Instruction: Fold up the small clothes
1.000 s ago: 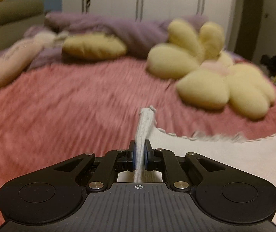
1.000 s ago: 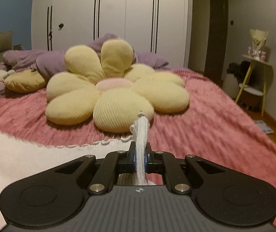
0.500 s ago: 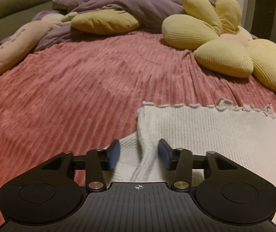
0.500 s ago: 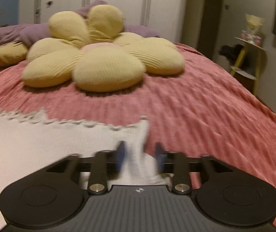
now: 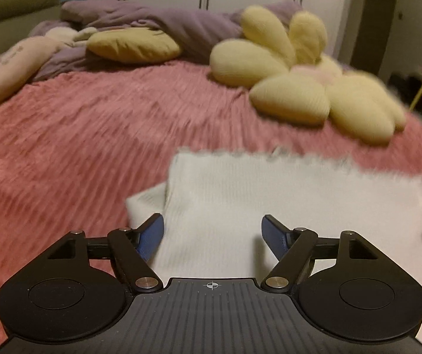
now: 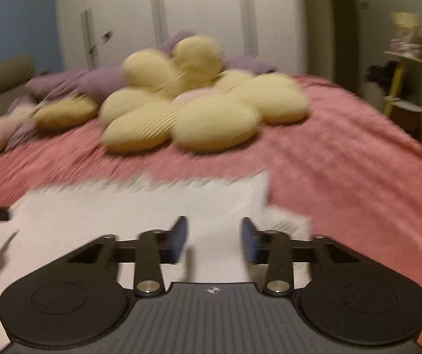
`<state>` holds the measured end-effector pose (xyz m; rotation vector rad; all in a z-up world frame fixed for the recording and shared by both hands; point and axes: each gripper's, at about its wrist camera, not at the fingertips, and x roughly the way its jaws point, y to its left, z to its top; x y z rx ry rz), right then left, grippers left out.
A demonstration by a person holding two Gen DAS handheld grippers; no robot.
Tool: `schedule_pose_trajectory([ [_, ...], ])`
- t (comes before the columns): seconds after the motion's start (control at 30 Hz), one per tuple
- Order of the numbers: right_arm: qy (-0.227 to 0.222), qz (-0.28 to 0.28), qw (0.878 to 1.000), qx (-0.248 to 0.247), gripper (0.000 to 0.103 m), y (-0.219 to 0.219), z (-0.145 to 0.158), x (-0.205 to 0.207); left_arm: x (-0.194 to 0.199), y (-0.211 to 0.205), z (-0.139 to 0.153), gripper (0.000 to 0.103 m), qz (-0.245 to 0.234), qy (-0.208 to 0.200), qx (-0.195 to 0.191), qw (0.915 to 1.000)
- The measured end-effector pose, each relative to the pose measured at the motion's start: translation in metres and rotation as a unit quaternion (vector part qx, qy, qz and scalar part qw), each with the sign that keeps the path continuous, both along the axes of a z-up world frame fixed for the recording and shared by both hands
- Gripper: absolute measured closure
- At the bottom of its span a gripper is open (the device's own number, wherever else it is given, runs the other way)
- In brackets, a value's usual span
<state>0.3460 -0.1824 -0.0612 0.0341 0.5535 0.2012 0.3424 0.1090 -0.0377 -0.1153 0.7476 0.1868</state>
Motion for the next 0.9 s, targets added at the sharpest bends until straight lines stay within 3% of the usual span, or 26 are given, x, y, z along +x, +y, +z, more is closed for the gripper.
schedule_pose_trajectory([
  [0.07, 0.010, 0.020, 1.000, -0.018, 0.072, 0.007, -0.007, 0.000, 0.000, 0.006, -0.013, 0.023, 0.009, 0.017, 0.014, 0.9997],
  [0.13, 0.022, 0.022, 0.999, -0.039, 0.076, 0.008, -0.016, 0.002, -0.004, 0.019, -0.019, 0.016, 0.021, 0.013, -0.006, 0.9997],
  [0.27, 0.016, -0.002, 0.999, -0.047, 0.086, -0.004, -0.015, -0.001, -0.022, 0.041, -0.010, 0.020, 0.064, 0.011, -0.049, 0.9967],
  [0.37, 0.028, -0.031, 0.999, -0.020, 0.086, -0.019, -0.004, -0.010, -0.048, 0.041, -0.002, 0.021, 0.044, 0.008, -0.055, 0.9975],
  [0.47, 0.031, -0.022, 0.999, 0.000, 0.086, -0.031, 0.004, -0.042, -0.077, 0.033, 0.001, 0.021, 0.014, 0.010, -0.041, 0.9990],
  [0.57, 0.046, -0.009, 0.999, 0.006, 0.085, -0.039, -0.001, -0.072, -0.096, 0.037, -0.009, 0.021, 0.015, 0.027, -0.053, 0.9981],
  [0.6, 0.059, -0.015, 0.998, -0.006, 0.085, -0.043, -0.007, -0.079, -0.099, 0.042, -0.011, 0.022, 0.021, 0.027, -0.068, 0.9971],
  [0.7, 0.067, -0.059, 0.995, -0.036, 0.071, -0.052, -0.014, -0.097, -0.106, 0.057, -0.008, 0.028, 0.049, 0.023, -0.121, 0.9912],
  [0.8, 0.060, -0.051, 0.996, -0.035, 0.071, -0.047, -0.002, -0.114, -0.105, 0.066, -0.001, 0.031, 0.067, 0.015, -0.143, 0.9874],
  [0.9, 0.039, -0.023, 0.999, -0.031, 0.071, -0.032, 0.012, -0.123, -0.096, 0.074, -0.006, 0.031, 0.049, 0.031, -0.214, 0.9751],
])
